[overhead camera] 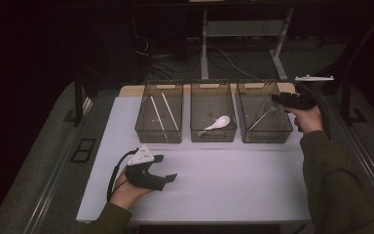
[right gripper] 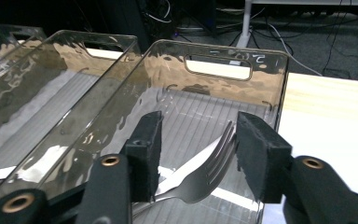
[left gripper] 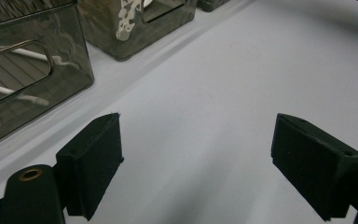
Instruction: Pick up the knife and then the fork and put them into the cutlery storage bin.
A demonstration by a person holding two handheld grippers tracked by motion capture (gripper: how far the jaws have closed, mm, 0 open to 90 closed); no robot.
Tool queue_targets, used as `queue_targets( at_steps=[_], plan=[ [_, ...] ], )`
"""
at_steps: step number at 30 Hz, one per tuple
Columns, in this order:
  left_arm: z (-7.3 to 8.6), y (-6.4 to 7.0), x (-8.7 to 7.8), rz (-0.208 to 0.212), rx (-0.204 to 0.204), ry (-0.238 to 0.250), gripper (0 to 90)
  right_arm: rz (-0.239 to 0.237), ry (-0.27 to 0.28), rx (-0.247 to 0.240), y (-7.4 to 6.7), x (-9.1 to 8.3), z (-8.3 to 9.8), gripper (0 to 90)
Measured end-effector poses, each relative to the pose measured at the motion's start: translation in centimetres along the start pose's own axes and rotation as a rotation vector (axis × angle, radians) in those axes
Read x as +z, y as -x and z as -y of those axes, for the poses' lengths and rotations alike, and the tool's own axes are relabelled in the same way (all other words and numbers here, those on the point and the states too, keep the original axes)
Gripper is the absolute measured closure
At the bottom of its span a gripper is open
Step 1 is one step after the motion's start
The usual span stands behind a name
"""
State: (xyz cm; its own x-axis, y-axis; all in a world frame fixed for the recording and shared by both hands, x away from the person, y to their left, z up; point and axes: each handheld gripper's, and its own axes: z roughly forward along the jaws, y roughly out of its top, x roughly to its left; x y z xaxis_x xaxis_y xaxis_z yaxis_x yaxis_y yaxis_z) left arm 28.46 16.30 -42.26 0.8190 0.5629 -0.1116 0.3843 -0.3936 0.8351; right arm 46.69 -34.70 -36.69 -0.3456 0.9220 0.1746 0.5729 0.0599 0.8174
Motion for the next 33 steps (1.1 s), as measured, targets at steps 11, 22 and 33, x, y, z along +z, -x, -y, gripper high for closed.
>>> queue_targets(
  at_steps=[11,22,33],
  plan=[
    [0.1,-0.2,0.0,-0.012,-0.001,0.003,10.4,-0.028,0.034,0.004,0.2,-0.8,-0.1,39.0],
    [0.2,0.0,-0.4,-0.025,0.003,-0.006,0.0,-0.147,0.074,-0.066,-2.5,-3.3,1.9,25.1],
    [0.4,0.1,-0.8,-0.007,-0.004,0.002,0.0,-0.231,0.108,-0.141,-5.8,-5.9,5.3,18.0]
  ],
)
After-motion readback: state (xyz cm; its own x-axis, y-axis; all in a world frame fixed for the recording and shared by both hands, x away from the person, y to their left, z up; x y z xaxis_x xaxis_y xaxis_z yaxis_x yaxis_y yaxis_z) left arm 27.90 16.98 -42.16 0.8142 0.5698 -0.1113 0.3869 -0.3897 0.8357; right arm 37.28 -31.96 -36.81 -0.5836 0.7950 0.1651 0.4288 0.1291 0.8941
